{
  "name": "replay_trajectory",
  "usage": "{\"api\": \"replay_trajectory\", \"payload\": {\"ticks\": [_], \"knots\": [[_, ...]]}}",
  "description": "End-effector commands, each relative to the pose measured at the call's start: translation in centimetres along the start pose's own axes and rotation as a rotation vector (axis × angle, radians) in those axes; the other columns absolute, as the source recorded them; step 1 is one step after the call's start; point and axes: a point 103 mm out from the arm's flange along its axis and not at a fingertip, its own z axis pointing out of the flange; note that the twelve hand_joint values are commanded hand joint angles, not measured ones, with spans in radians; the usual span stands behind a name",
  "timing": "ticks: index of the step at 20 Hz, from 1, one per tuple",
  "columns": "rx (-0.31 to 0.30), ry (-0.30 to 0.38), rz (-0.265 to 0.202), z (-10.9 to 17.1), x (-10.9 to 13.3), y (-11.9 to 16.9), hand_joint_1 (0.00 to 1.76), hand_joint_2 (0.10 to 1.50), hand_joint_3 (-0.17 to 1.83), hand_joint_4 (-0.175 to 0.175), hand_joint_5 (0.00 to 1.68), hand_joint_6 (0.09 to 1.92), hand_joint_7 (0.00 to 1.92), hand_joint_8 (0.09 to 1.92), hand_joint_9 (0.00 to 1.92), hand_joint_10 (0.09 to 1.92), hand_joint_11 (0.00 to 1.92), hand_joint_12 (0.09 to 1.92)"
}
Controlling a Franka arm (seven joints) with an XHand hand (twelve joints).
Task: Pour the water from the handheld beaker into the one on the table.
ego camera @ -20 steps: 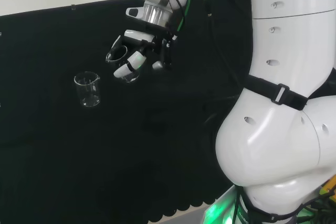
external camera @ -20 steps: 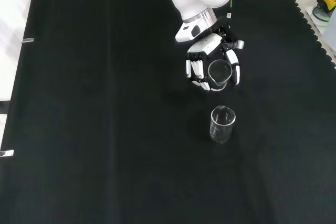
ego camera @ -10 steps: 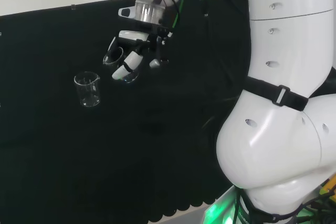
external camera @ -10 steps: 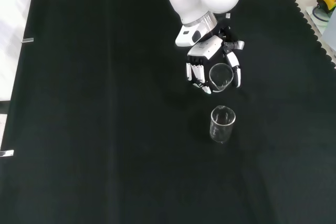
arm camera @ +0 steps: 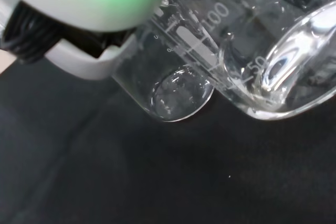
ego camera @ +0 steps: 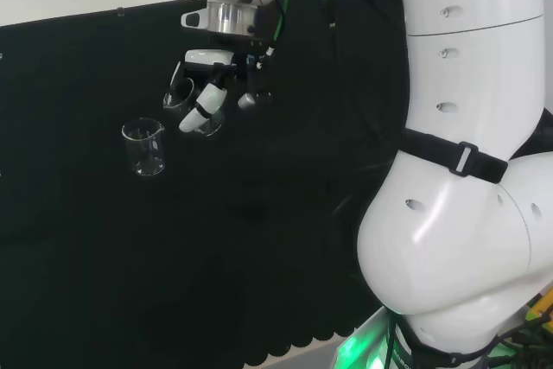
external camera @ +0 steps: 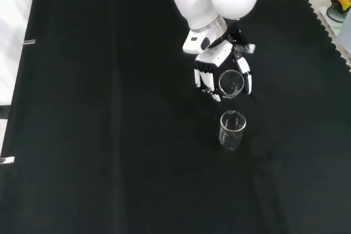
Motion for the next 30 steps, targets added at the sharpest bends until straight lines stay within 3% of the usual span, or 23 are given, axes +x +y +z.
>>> {"api": "replay_trajectory", "payload": {"ticks": [1,12,30], "knots": [[0.022,-0.029,0.013,-0.4,0.3,0.2,1.33,0.61,0.63,-0.175,1.46,0.26,1.56,0.13,1.65,0.09,0.99,0.92],[0.072,-0.112,0.046,-0.6,0.7,0.7,1.33,0.60,0.65,-0.175,1.47,0.26,1.57,0.12,1.66,0.09,1.03,0.91],[0.132,-0.187,0.050,-0.8,2.6,1.6,1.33,0.59,0.66,-0.175,1.47,0.25,1.58,0.11,1.67,0.09,1.05,0.90]]}}
